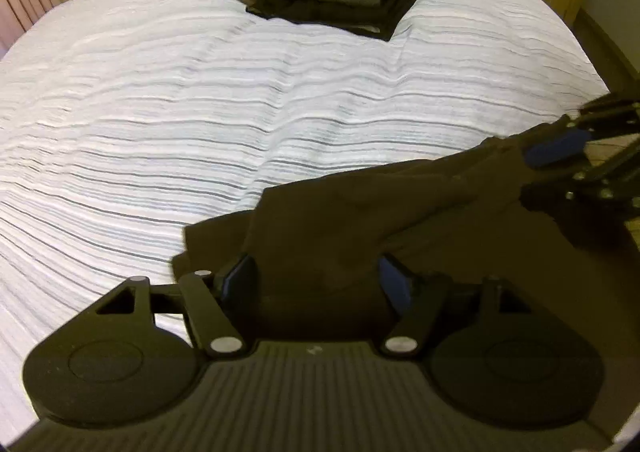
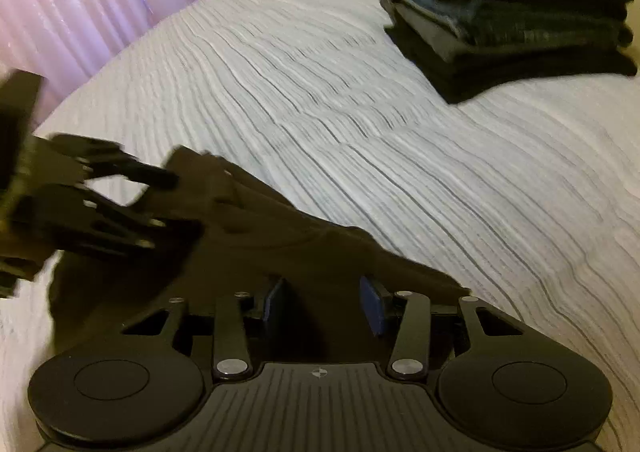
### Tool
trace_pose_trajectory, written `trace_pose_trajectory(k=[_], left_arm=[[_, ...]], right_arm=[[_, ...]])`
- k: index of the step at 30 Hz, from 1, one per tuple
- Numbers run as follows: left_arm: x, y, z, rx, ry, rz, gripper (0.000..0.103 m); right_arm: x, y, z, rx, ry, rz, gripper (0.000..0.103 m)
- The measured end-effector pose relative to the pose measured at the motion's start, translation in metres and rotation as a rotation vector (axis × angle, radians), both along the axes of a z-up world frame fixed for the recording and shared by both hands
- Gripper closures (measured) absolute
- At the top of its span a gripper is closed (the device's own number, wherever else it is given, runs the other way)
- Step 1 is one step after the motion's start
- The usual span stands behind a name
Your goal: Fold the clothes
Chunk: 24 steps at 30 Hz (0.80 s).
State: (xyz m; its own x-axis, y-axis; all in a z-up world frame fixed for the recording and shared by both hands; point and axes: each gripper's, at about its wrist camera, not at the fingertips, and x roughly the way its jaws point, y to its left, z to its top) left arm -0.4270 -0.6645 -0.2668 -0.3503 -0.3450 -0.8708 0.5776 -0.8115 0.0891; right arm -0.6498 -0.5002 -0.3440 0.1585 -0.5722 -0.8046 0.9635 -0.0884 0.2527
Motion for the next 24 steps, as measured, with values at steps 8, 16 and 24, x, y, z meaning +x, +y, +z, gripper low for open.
trace_pose_trajectory(k=[8, 16, 24], left_arm=[[0.070, 0.028, 0.049, -0.013, -0.043, 0.170, 0.044], [0.107, 0.118, 0.090, -0.039, -0.026, 0.136, 0.034], [0.146, 0.203, 0.124, -0.107, -0.052, 0.032, 0.025]], right_arm=[[0.000, 0.034, 0.020, 0.061, 0.001, -0.115, 0.058], [0.050, 0.098, 0.061, 0.143, 0.015, -0.170, 0.028], [0.129, 0.144, 0.110, 0.233, 0.057, -0.133, 0.028]])
